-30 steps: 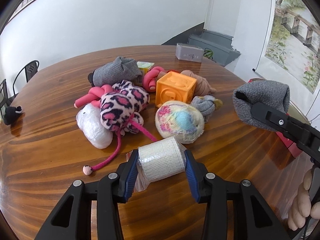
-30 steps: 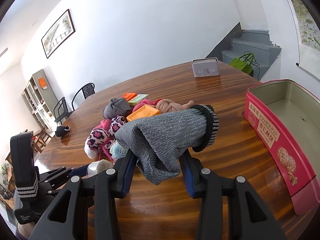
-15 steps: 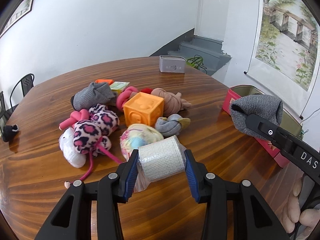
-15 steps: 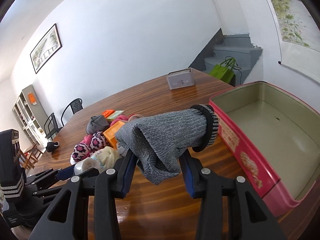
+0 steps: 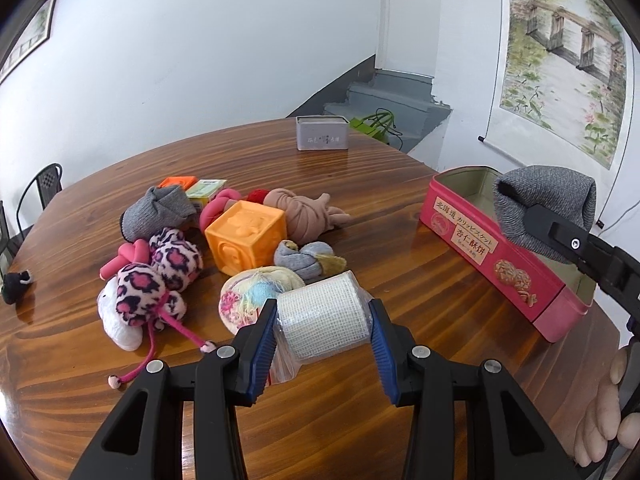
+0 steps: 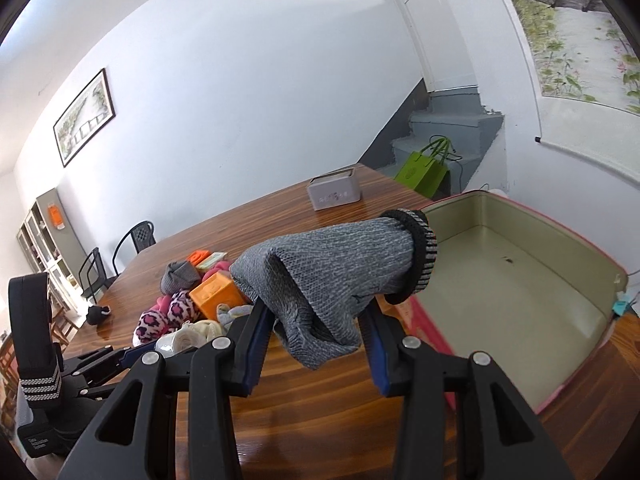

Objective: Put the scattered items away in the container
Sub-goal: 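Carry the sock and tape roll into the pink tin and release both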

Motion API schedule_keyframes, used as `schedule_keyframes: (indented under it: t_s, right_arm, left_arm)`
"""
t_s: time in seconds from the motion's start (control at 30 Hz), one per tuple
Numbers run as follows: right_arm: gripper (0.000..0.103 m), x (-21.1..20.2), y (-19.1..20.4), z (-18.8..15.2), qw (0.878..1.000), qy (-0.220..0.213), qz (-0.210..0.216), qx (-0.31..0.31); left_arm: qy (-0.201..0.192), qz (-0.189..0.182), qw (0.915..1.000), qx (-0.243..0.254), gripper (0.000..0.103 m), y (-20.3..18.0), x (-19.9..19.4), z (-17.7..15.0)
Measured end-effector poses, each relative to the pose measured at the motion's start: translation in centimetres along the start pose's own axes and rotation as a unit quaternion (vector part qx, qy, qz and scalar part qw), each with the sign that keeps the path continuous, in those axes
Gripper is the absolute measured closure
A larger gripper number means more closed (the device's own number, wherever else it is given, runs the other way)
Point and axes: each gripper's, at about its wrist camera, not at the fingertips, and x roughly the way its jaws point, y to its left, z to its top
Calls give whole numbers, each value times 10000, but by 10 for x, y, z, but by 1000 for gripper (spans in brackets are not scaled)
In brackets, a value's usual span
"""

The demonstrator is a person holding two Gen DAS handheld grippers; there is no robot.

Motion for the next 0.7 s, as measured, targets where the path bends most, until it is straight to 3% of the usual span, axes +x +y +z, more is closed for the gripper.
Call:
schedule_keyframes:
  t_s: [0.3,0.53,0.7]
  right_arm:
    - [57,-31,-47,12,9974,-315,-567,326]
    - [57,-48,-83,16,9921,-460,-1033,547]
    - [57,-47,-98,16,9904,-383,-1145,680]
  left_arm:
    - [-154,-248,9994,196,57,-31,-3,17]
    - [-291,-709,9961,431,57,-73,0,40]
    - [-407,-1024,9918,652,57,-106,2,58]
